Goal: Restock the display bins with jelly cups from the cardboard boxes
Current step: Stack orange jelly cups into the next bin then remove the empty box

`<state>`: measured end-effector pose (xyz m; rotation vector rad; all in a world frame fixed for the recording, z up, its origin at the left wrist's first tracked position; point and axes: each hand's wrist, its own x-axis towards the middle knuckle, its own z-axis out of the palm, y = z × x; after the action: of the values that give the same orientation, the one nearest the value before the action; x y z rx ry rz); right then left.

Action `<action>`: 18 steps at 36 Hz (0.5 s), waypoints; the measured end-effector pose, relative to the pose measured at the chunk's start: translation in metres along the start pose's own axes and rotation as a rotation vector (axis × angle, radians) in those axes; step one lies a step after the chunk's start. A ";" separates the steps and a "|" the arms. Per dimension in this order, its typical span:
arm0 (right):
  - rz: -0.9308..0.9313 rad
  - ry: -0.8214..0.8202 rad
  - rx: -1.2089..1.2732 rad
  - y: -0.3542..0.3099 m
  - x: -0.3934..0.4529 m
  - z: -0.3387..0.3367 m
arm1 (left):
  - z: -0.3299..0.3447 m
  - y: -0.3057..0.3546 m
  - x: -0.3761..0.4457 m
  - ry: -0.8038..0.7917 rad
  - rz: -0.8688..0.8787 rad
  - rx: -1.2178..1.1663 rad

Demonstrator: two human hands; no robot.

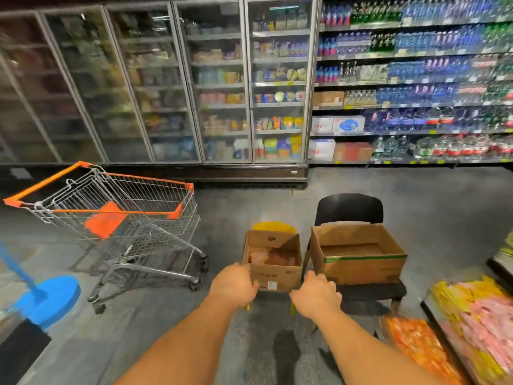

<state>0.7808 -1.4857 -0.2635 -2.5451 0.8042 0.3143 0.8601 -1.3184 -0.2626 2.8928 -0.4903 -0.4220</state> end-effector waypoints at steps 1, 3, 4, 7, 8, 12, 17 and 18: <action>0.001 -0.007 -0.005 -0.006 0.021 -0.004 | -0.004 -0.002 0.019 -0.001 -0.017 -0.011; 0.003 -0.018 -0.003 -0.019 0.059 -0.009 | -0.009 -0.007 0.056 -0.015 -0.036 -0.038; 0.005 -0.031 -0.010 -0.026 0.076 -0.010 | -0.011 -0.009 0.074 -0.025 -0.046 -0.043; -0.023 -0.066 -0.043 -0.048 0.135 -0.005 | -0.011 -0.017 0.137 -0.046 -0.078 -0.072; -0.035 -0.077 -0.057 -0.054 0.151 -0.004 | -0.008 -0.019 0.156 -0.049 -0.090 -0.085; -0.005 -0.124 -0.084 -0.079 0.237 0.010 | 0.011 -0.026 0.251 -0.089 -0.067 -0.098; 0.036 -0.149 -0.070 -0.106 0.364 0.043 | 0.053 -0.046 0.394 -0.200 -0.044 -0.097; 0.047 -0.160 -0.066 -0.111 0.388 0.051 | 0.067 -0.054 0.423 -0.221 -0.050 -0.100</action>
<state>1.1538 -1.5694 -0.4017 -2.5256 0.8047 0.5603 1.2383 -1.4230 -0.4417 2.7805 -0.4162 -0.7567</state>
